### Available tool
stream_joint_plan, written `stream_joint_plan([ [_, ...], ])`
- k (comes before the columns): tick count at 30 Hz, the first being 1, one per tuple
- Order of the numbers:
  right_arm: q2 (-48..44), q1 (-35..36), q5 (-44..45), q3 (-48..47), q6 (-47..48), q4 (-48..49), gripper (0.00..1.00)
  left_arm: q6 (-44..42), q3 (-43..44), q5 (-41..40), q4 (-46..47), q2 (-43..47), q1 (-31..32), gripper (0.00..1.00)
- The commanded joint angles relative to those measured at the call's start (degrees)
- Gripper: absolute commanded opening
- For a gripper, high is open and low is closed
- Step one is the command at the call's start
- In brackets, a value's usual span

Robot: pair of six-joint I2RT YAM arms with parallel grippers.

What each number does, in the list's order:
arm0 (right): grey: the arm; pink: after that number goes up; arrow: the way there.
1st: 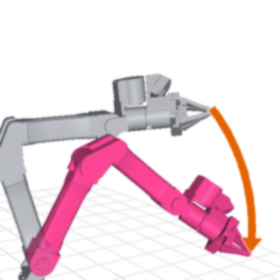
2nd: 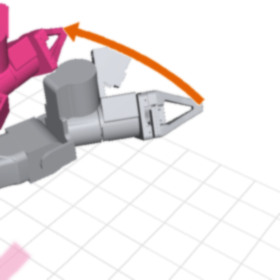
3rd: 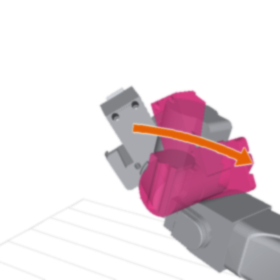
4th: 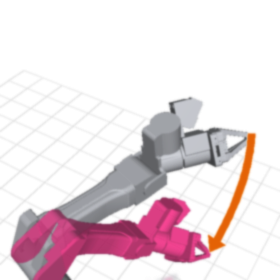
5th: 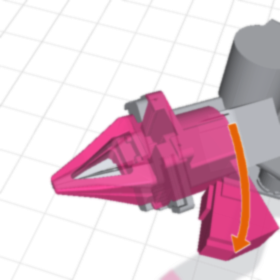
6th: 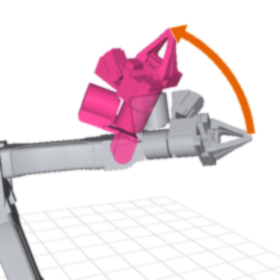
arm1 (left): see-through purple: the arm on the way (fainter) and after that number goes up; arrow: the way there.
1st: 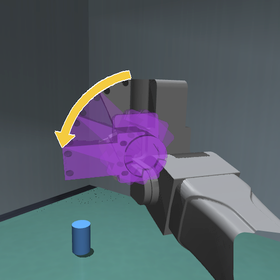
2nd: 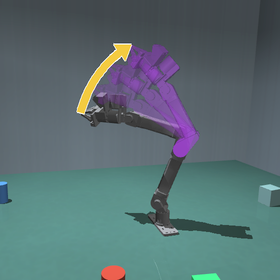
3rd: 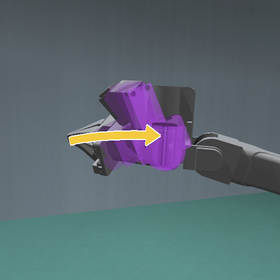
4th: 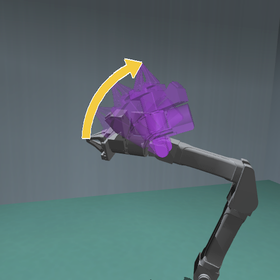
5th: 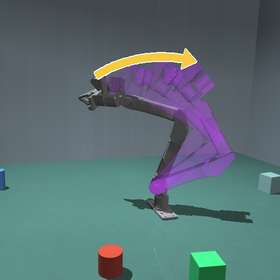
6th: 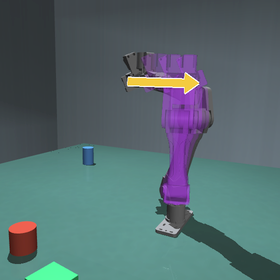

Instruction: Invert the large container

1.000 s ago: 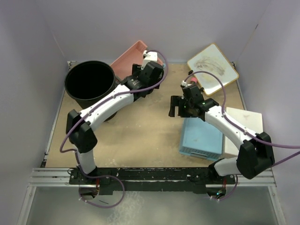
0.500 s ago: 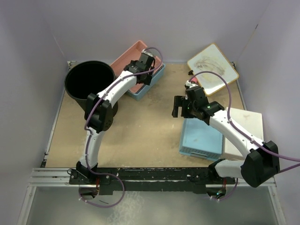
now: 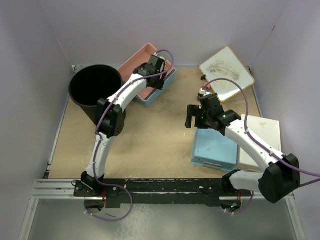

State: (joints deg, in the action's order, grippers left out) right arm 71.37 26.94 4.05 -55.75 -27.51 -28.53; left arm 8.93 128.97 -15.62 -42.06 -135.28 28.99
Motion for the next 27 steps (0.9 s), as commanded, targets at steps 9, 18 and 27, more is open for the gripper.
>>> stream_joint_plan([
  [9,-3.06,-0.14,3.48,-0.91,-1.02,-1.01,0.92,-3.99,5.04,-0.71,0.17,-3.20,-1.31,0.56],
  [18,-2.82,-0.13,3.19,-0.86,-1.22,-0.14,0.92,-7.50,2.22,-2.48,0.57,-2.46,-1.68,0.55],
  [27,-2.93,-0.14,3.42,-0.54,-1.38,0.59,0.92,-8.41,0.89,-6.05,2.44,-2.10,-0.34,0.15],
])
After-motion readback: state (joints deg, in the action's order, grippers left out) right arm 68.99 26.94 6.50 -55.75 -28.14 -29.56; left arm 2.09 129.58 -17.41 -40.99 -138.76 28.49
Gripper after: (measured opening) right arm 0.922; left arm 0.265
